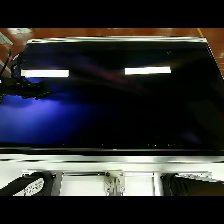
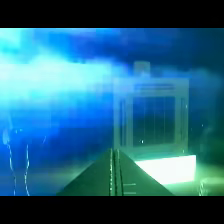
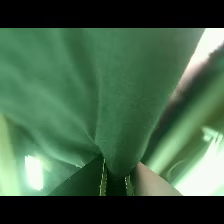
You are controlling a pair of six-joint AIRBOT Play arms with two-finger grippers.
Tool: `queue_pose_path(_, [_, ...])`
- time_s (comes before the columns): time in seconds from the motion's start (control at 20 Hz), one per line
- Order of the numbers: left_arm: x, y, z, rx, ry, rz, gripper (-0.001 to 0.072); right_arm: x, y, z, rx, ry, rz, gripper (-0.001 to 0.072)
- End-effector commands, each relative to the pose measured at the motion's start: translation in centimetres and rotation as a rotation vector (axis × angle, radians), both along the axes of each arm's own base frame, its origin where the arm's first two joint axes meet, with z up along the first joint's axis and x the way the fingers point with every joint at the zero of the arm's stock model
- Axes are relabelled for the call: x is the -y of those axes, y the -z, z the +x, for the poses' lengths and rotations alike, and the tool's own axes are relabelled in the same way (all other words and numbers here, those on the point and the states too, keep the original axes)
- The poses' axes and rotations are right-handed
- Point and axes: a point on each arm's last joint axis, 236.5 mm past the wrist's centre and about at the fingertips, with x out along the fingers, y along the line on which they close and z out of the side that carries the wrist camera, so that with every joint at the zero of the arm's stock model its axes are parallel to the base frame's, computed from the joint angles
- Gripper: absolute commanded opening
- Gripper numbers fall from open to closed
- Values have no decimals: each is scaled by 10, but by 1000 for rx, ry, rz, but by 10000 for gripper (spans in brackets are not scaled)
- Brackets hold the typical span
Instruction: Fold the shirts.
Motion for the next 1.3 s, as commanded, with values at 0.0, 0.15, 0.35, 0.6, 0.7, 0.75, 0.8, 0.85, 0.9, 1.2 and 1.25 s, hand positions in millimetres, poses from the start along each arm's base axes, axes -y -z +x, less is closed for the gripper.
queue_pose_path(0.0, [5,-3,9,43,-3,-1,35,-26,30,-50,-48,122,46,65])
queue_pose_path(0.15, [5,-3,9,43,-3,-1,35,-37,36,-66,-103,107,25,65])
queue_pose_path(0.35, [5,-3,8,49,13,9,35,-26,29,-75,-131,70,-73,139])
queue_pose_path(0.6, [5,-3,8,50,14,9,35,-18,-7,-83,-155,70,-192,674])
queue_pose_path(0.7, [5,-3,8,61,40,26,35,4,-50,-71,-114,85,-340,673])
queue_pose_path(0.75, [5,-3,8,65,50,32,35,15,-80,-54,-63,89,-427,668])
queue_pose_path(0.8, [5,-3,9,67,49,32,34,22,-112,-30,1,77,-523,668])
queue_pose_path(0.85, [7,-4,9,73,55,41,33,26,-150,0,73,45,-656,668])
queue_pose_path(0.9, [10,-3,8,76,78,75,33,21,-191,36,152,-10,-798,668])
queue_pose_path(1.2, [51,-3,-8,76,199,458,119,-201,-204,164,260,-773,-879,556])
queue_pose_path(1.25, [69,11,-19,11,251,426,377,-230,-183,163,195,-840,-805,652])
